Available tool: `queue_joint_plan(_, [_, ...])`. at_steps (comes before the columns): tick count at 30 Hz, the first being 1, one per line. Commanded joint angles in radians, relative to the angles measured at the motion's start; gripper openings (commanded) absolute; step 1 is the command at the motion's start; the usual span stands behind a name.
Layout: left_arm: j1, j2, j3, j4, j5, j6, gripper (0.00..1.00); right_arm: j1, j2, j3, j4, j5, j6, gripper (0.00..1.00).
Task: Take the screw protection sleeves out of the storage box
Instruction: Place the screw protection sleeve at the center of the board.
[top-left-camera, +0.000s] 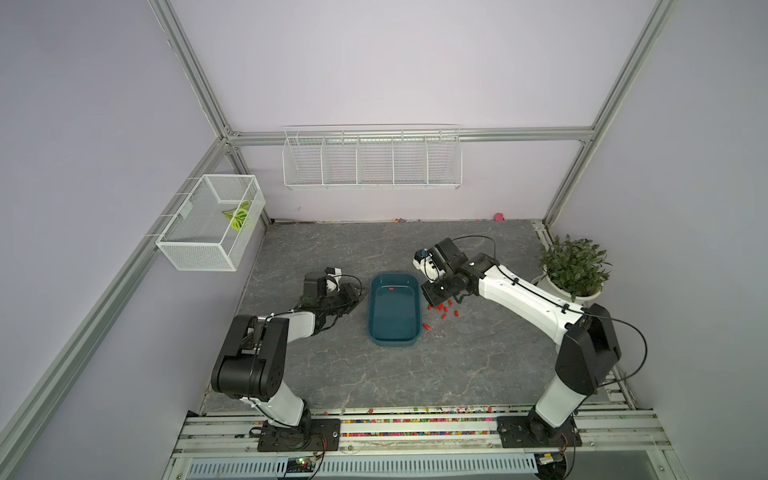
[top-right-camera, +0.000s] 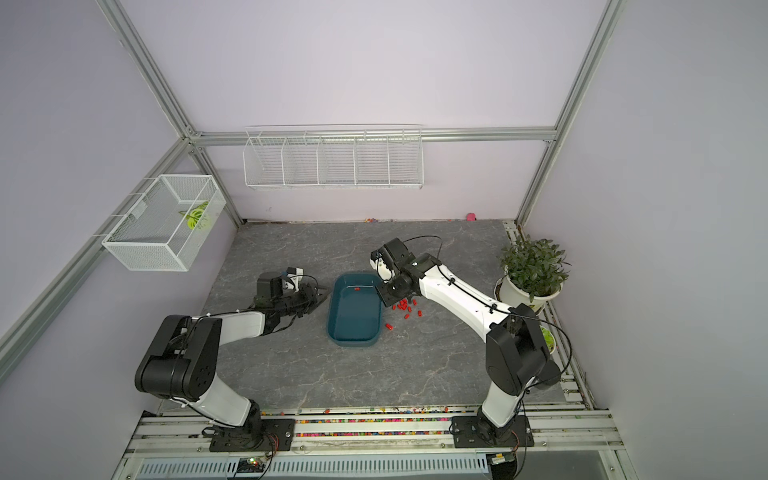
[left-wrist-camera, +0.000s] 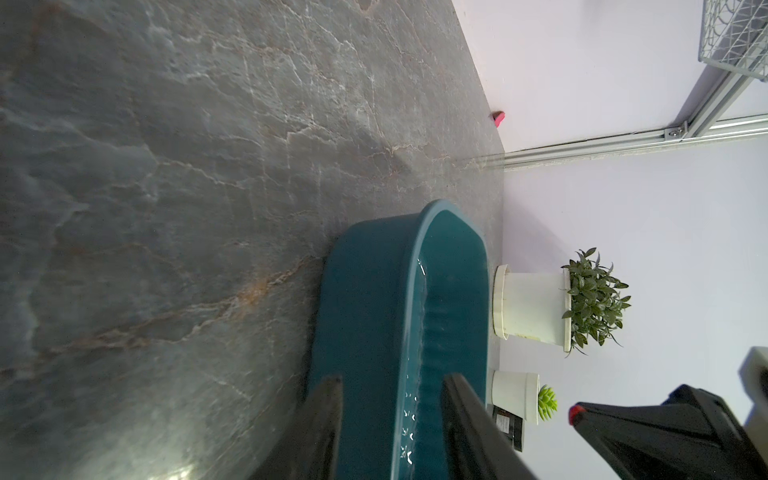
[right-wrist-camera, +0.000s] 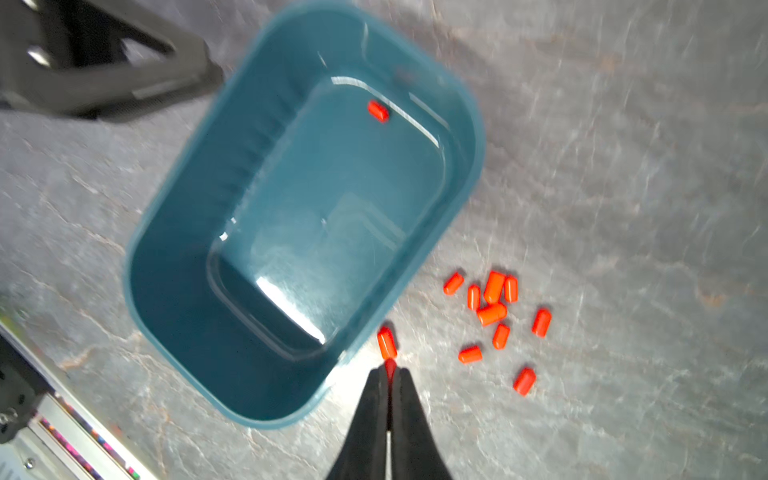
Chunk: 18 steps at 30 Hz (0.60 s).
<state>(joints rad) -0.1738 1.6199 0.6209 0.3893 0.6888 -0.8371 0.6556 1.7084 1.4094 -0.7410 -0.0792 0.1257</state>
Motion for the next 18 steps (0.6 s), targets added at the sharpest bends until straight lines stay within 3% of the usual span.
queue_joint_plan(1, [0.006,0.01,0.027,-0.009,0.007,0.001,0.46,-0.013,-0.039,-0.077,0.027,0.002,-0.004,0.08])
queue_joint_plan(18, [0.005,0.018,0.031,-0.006,0.02,0.001,0.46,-0.033,-0.063,-0.313,0.159,0.016,0.055,0.08])
